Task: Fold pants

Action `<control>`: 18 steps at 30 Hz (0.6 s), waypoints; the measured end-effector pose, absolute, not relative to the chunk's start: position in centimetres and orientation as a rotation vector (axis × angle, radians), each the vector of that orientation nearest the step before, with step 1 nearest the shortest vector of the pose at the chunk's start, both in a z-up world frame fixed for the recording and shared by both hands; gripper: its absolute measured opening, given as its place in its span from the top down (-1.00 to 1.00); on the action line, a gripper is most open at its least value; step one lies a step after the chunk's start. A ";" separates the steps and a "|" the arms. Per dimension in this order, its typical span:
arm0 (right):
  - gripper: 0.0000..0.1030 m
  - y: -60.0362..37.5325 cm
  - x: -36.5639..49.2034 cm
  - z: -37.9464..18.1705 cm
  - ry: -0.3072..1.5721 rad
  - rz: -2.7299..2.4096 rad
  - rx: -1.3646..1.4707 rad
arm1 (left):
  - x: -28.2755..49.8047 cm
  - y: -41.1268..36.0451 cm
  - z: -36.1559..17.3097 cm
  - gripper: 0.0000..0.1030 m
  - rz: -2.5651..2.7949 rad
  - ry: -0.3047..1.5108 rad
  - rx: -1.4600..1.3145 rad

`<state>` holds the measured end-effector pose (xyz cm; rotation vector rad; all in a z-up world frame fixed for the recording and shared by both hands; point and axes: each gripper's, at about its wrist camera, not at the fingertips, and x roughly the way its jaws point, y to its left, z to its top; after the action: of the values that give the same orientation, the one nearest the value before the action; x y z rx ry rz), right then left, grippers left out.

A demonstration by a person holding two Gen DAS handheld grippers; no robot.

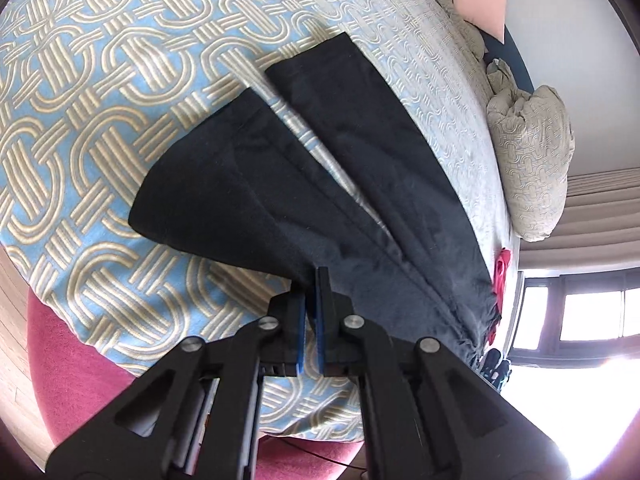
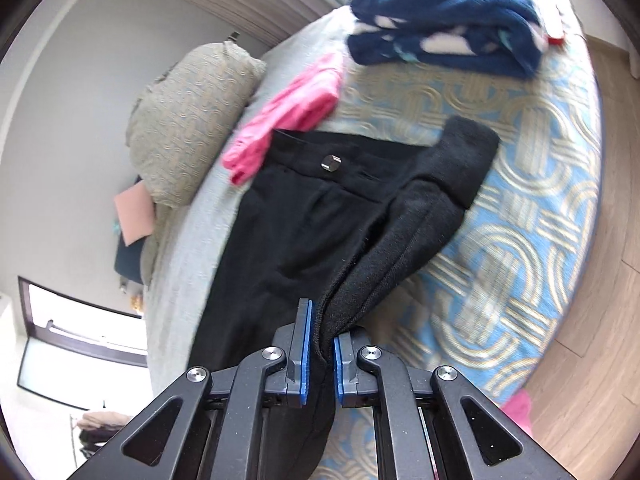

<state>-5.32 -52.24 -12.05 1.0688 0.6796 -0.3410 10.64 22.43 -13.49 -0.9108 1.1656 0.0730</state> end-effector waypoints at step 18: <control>0.85 -51.1 13.7 -1.3 0.649 -0.285 0.873 | 24.0 20.7 -7.0 0.90 0.075 1.102 -0.720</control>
<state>13.74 -51.11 -1.34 0.8728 0.6491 -0.2847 24.05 20.74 -7.01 -0.7202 1.1020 0.0746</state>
